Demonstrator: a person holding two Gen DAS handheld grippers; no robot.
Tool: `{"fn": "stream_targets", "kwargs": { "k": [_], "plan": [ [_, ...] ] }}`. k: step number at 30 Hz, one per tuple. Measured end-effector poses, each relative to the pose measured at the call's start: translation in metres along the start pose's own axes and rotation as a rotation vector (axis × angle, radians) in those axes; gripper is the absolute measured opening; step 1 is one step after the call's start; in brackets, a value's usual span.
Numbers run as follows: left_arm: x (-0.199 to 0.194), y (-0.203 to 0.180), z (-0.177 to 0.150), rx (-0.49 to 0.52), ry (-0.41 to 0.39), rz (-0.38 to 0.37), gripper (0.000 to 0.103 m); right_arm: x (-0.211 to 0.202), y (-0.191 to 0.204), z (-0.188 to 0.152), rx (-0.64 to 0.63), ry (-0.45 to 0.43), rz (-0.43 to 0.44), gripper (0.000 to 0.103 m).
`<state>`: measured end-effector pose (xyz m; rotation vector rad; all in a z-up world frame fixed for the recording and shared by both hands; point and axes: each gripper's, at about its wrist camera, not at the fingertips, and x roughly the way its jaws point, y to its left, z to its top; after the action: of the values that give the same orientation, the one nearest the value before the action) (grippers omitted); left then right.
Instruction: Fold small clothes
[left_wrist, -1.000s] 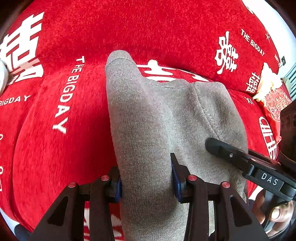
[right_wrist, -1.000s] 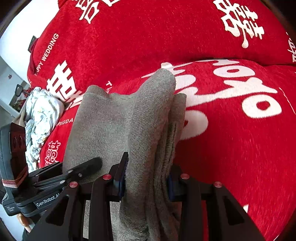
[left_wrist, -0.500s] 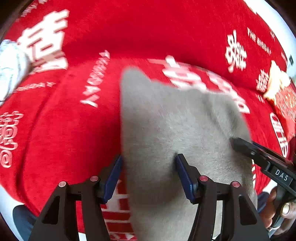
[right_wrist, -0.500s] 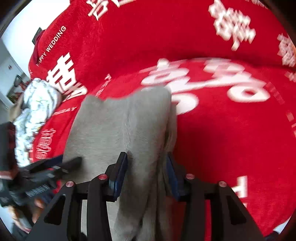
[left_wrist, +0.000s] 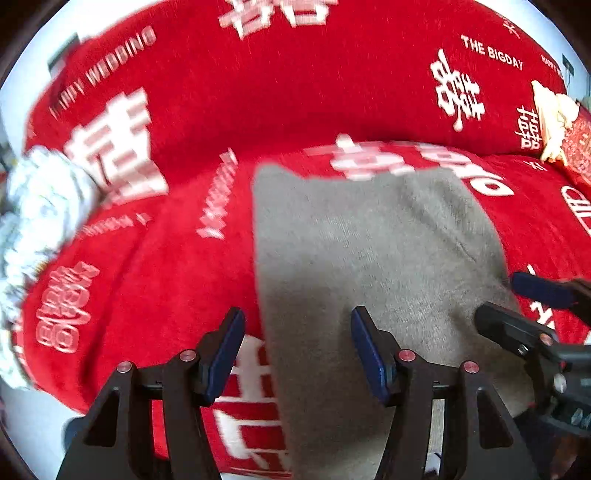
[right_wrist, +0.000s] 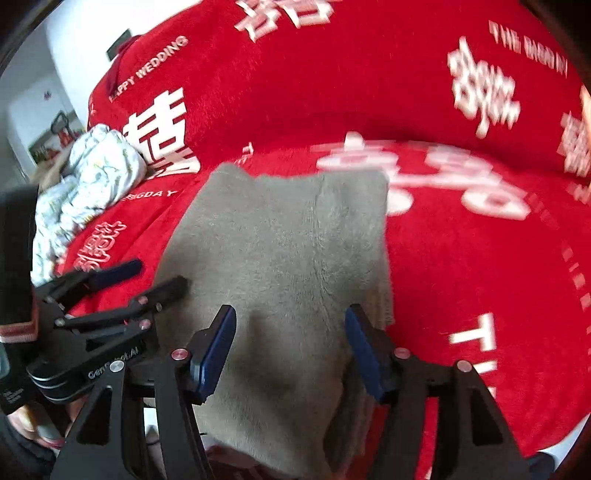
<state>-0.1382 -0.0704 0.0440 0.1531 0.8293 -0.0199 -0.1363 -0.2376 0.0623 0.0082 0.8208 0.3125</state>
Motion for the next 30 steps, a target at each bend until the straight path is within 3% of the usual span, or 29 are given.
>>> {"fn": "stream_targets", "kwargs": {
  "k": [1,3,5,7,9,12,20,30],
  "plan": [
    [-0.01,-0.002,-0.002,0.006,-0.033,0.024,0.061,-0.009,0.008,-0.002,-0.032,-0.032,-0.033,0.07],
    [-0.024,-0.001,-0.004,0.011,-0.069,0.002,0.066,-0.023,0.019,-0.007,-0.08,-0.087,-0.104,0.076],
    [-0.034,0.001,-0.004,-0.018,-0.094,0.036,0.095,-0.035,0.033,-0.011,-0.108,-0.139,-0.171,0.077],
    [-0.048,0.011,-0.005,-0.059,-0.149,0.026,0.102,-0.046,0.038,-0.011,-0.107,-0.176,-0.192,0.078],
    [-0.059,0.018,-0.005,-0.077,-0.18,-0.031,0.102,-0.056,0.038,-0.011,-0.091,-0.2,-0.188,0.078],
    [-0.072,0.024,-0.008,-0.112,-0.201,-0.05,0.102,-0.064,0.037,-0.01,-0.077,-0.215,-0.188,0.079],
    [-0.08,0.01,-0.012,-0.055,-0.211,0.004,0.102,-0.071,0.037,-0.02,-0.065,-0.208,-0.185,0.079],
    [-0.091,0.006,-0.016,-0.038,-0.223,-0.007,0.102,-0.075,0.035,-0.036,-0.04,-0.171,-0.186,0.079]
  ]
}}
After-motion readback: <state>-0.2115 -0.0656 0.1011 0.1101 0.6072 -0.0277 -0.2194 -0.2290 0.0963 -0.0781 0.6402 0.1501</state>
